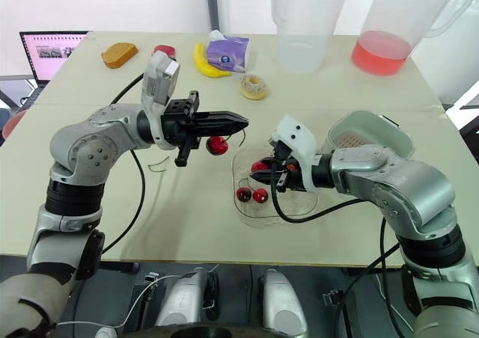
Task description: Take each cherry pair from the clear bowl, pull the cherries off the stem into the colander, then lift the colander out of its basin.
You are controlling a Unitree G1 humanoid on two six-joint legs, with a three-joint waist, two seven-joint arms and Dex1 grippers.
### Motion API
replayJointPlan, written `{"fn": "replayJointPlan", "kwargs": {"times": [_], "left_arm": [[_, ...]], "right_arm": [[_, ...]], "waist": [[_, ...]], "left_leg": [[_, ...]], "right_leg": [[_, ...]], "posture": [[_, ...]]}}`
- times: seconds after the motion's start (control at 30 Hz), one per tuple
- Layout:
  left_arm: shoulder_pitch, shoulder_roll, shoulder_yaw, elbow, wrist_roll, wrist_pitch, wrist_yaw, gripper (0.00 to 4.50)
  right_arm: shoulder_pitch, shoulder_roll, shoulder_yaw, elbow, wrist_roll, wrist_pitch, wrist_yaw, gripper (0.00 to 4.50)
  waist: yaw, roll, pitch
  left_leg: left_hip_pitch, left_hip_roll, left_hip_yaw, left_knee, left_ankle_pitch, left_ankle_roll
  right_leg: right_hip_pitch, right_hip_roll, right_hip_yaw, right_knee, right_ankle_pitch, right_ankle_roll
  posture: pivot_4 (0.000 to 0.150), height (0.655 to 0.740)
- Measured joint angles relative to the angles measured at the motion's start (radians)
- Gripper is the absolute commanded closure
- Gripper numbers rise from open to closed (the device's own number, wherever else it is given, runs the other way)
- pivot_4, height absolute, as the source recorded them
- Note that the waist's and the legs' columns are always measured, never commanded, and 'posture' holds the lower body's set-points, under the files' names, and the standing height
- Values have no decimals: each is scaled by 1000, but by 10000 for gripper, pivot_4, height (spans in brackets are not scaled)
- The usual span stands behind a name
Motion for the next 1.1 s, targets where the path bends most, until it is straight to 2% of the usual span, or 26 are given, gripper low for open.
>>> {"fn": "replayJointPlan", "kwargs": {"times": [0.23,0.4,0.57,0.87,1.1], "left_arm": [[2,4,3,-5,-1,0,5,45000],[12,0,4,-18,-9,15,17,45000],[18,-6,5,-32,-11,19,32,45000],[20,-3,12,-46,-13,46,61,45000],[1,-4,24,-48,-31,66,88,45000]], "right_arm": [[91,-73,-205,5,13,41,-53,37621],[166,-107,-355,181,-196,45,-276,37621],[165,-25,-373,248,-317,58,-437,37621],[127,30,-348,364,-364,48,-453,37621],[126,39,-352,379,-373,47,-440,4278]], "waist": [[4,0,0],[4,0,0],[-6,1,0],[3,1,0],[1,1,0]], "left_leg": [[0,-1,0,0,0,0],[0,-1,1,0,0,0],[0,0,1,-1,4,-8],[0,-1,1,-1,2,-4],[0,-1,1,-1,2,-4]], "right_leg": [[1,-1,0,-1,0,0],[0,-1,0,0,0,0],[-2,2,2,1,0,0],[-1,1,2,1,0,0],[-1,2,2,1,0,0]], "posture": [[1500,7400],[1500,7400],[1500,7400],[1500,7400],[1500,7400]]}}
